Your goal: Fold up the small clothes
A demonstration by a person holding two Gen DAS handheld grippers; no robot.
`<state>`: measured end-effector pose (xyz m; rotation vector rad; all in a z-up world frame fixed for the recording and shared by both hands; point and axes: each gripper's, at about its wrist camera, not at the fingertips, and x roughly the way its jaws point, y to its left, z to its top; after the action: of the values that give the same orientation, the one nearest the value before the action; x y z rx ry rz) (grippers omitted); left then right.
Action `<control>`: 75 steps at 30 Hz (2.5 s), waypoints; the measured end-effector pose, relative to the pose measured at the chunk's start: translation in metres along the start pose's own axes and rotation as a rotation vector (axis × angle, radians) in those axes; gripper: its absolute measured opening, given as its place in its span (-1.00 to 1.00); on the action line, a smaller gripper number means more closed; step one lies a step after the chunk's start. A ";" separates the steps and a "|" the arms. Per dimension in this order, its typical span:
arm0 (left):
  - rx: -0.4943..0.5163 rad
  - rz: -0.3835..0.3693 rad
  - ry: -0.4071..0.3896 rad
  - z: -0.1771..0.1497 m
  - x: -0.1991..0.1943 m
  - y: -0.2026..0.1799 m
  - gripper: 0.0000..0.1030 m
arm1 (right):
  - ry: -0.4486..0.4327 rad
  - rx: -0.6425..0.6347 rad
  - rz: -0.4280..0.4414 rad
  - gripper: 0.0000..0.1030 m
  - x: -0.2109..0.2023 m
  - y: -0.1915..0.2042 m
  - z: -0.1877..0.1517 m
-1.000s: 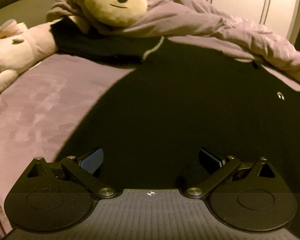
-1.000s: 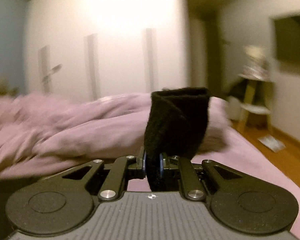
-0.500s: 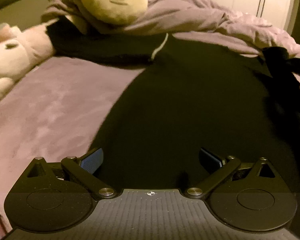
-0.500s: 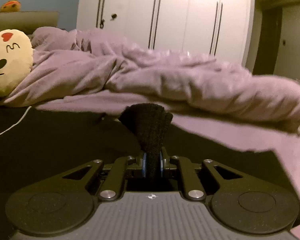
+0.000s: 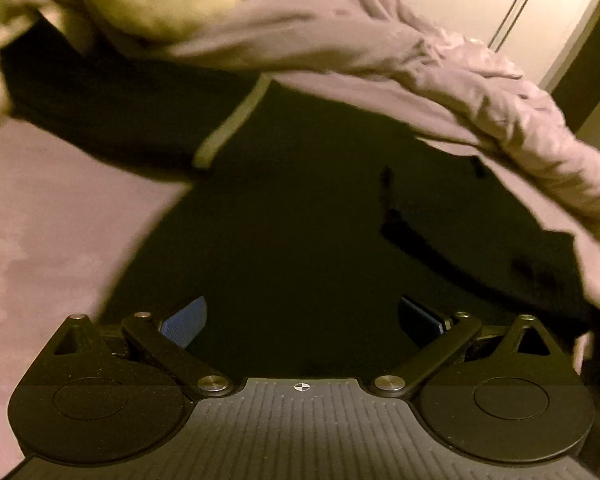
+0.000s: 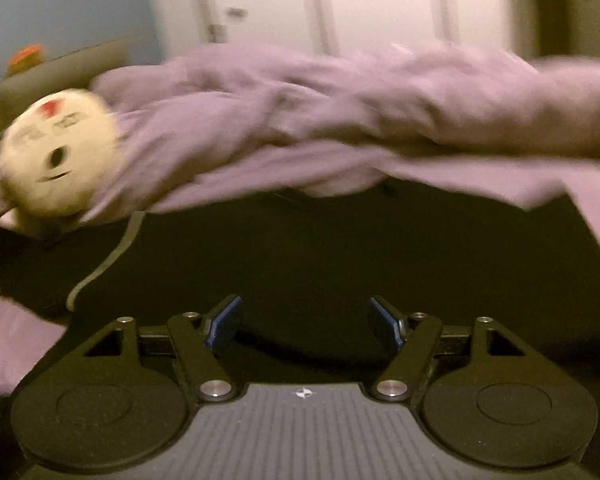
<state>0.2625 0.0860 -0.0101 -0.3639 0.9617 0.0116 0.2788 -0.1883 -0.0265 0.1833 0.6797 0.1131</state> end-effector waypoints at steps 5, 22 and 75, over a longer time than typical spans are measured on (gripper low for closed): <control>-0.095 -0.109 0.119 0.036 0.067 -0.030 1.00 | 0.094 0.173 -0.145 0.36 -0.044 -0.060 -0.032; -0.320 -0.343 0.300 0.066 0.177 -0.050 -0.68 | 0.016 0.542 -0.138 0.36 -0.060 -0.151 -0.068; -0.760 0.162 -0.242 0.187 0.061 0.381 -0.71 | 0.246 0.302 -0.295 0.09 -0.015 0.009 -0.070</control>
<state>0.3828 0.4925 -0.0763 -0.9574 0.7142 0.5689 0.2223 -0.1722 -0.0691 0.3608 0.9603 -0.2554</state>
